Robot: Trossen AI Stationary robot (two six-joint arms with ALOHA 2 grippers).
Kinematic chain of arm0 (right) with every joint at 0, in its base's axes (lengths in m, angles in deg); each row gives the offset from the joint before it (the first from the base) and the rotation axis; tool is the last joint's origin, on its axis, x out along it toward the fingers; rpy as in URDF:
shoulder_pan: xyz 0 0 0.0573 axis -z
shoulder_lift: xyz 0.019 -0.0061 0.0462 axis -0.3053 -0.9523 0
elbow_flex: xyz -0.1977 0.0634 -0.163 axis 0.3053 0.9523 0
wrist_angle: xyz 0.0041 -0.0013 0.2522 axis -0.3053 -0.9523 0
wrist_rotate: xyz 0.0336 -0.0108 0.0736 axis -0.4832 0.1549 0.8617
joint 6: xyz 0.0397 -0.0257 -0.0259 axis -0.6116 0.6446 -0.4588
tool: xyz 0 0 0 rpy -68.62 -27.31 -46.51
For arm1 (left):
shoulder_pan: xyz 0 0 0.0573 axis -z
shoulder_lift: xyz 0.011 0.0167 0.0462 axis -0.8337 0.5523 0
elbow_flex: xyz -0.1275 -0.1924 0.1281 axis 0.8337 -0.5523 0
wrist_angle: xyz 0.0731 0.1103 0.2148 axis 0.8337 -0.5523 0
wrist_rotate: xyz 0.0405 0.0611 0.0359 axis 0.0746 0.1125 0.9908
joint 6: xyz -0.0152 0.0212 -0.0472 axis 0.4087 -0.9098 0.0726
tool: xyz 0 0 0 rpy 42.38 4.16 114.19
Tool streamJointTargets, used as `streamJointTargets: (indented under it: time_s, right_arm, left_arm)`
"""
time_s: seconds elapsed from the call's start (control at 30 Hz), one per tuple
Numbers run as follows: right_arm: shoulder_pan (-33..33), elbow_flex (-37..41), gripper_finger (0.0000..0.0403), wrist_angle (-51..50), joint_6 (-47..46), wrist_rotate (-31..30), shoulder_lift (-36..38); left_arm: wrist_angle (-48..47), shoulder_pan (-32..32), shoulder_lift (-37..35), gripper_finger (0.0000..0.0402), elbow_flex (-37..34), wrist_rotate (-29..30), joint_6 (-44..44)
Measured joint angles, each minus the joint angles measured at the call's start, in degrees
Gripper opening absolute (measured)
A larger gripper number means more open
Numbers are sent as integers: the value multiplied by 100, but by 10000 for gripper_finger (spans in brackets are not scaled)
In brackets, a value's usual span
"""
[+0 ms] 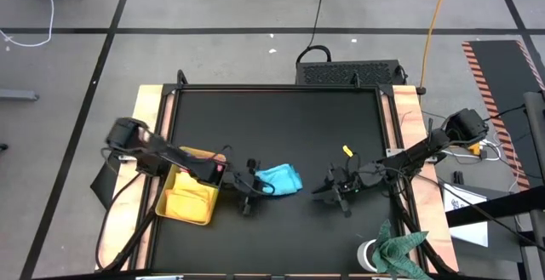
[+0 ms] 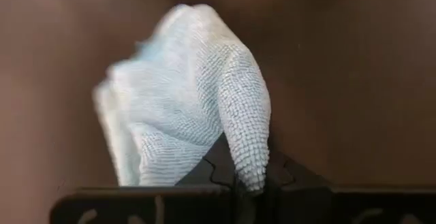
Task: Fold microfiber towels
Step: Put the blue microfiber towel into the yellow bin
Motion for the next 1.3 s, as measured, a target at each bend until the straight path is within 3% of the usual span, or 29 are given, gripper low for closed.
streamJointTargets:
  time_s: [0.27,0.53,0.73,0.93,1.13,1.3]
  right_arm:
    - [0,-2,118,30,89,9,-2]
    - [0,0,118,42,103,4,-2]
    - [0,-2,118,174,-62,2,-2]
    - [-2,-2,118,208,-254,-6,-2]
    - [-54,-2,118,213,-379,-362,-2]
    - [-162,-2,118,226,-452,-466,-2]
  left_arm:
    - [-1856,144,-2004,15,7,585,-282]
    - [-3693,522,-3864,11,7,1817,-1556]
    - [-4659,686,-4678,14,10,2722,-2068]
    - [-6357,929,-4730,11,10,2705,-751]
    - [-7273,1814,-4677,11,10,2905,226]
    - [-7948,2479,-4665,14,10,2717,1010]
